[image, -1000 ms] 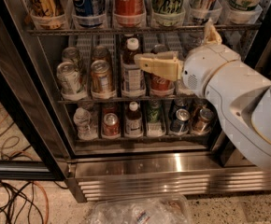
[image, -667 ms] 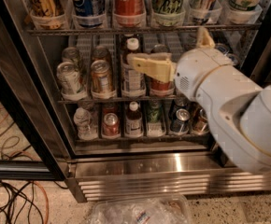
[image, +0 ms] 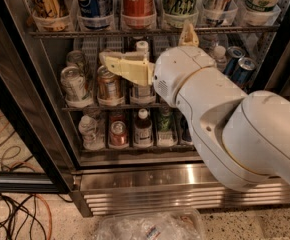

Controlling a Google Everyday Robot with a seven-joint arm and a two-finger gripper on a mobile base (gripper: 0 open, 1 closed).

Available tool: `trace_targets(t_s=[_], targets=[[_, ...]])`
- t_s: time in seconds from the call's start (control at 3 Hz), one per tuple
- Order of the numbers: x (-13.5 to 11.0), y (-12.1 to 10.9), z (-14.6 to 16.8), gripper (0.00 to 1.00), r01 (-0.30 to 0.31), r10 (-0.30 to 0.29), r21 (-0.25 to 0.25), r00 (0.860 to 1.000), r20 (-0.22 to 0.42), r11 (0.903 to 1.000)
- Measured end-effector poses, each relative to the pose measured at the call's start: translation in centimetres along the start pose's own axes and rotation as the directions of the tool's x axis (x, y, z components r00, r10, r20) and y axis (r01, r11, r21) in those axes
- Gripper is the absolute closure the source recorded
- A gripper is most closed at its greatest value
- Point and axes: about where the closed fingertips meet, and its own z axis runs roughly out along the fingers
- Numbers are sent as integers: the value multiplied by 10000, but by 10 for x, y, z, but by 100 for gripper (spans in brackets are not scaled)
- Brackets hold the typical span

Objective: Pick orange can from top shelf of fridge

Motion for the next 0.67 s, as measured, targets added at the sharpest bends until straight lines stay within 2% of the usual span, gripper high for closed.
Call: trace_targets(t_s=[0.33,0.67], targets=[[0,0,0,0,1,-1,-2,10000,0,10000],[5,12,5,0,228,-225,-503,9997,67,9985]])
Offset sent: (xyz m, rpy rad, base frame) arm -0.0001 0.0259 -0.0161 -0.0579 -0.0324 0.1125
